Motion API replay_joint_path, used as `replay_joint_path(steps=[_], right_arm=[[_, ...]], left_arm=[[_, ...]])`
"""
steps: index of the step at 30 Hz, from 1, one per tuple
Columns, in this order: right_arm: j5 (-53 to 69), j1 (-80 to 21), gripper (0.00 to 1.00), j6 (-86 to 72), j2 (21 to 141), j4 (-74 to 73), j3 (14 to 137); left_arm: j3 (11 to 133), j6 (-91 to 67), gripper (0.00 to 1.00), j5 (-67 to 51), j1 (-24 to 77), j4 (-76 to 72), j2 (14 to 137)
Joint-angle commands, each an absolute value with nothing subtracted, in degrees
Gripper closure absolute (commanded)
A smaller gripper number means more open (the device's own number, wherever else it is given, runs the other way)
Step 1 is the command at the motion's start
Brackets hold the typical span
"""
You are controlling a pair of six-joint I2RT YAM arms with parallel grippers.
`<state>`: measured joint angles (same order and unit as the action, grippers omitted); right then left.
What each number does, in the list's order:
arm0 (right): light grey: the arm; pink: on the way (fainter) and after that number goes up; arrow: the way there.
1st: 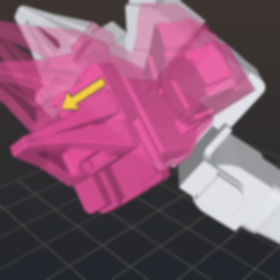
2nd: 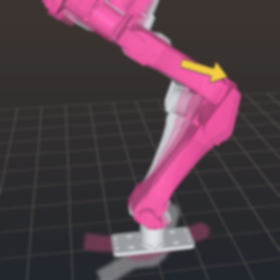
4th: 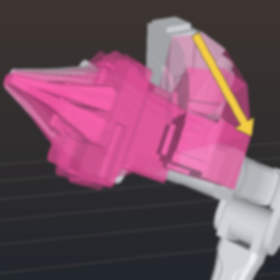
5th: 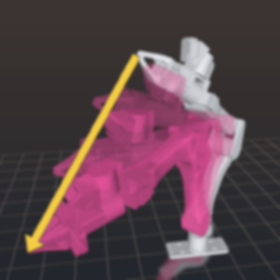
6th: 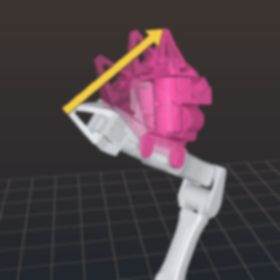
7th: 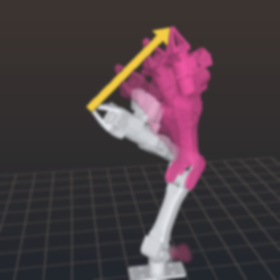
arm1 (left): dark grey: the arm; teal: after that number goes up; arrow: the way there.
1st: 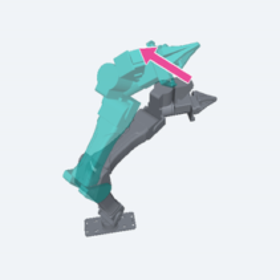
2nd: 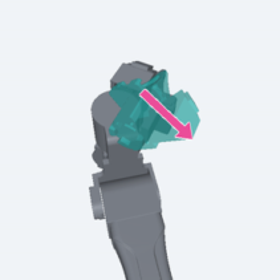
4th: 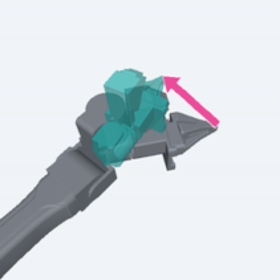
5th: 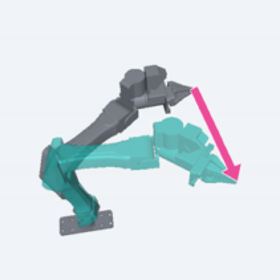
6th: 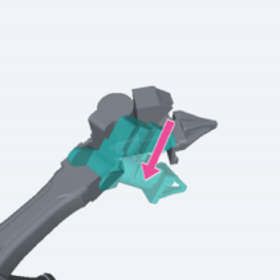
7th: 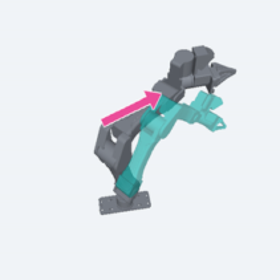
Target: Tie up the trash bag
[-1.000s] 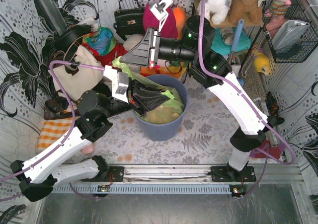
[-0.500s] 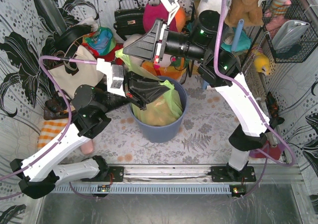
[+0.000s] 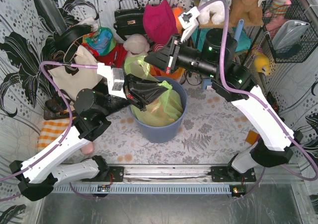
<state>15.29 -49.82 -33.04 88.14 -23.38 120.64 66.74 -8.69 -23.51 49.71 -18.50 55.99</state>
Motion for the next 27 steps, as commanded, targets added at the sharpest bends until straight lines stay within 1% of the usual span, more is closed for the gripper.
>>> replay_joint_path(steps=[1,4,12,16,23,27], right_arm=[[7.11,-49.92,1.00,-29.87,82.98,-22.72,115.63],[5.32,-49.92,1.00,-29.78,80.62,-21.70,111.83],[3.16,-49.92,1.00,-31.22,74.64,-20.80,103.61],[6.25,-49.92,1.00,-33.40,71.41,-18.17,98.57],[10.41,-49.92,1.00,-34.94,66.74,-15.73,91.58],[13.45,-49.87,1.00,-35.56,65.06,-14.83,89.65]], left_arm=[[66.36,-7.91,1.00,-21.02,49.47,-23.23,55.14],[65.34,-7.92,1.00,-19.44,49.48,-24.00,54.75],[59.28,-9.93,1.00,-10.20,49.48,-28.84,51.11],[58.13,-9.85,1.00,-6.68,49.44,-28.87,50.13],[58.73,-9.86,1.00,-4.44,49.43,-29.88,50.16],[59.34,-9.58,1.00,-3.96,49.44,-29.78,50.76]])
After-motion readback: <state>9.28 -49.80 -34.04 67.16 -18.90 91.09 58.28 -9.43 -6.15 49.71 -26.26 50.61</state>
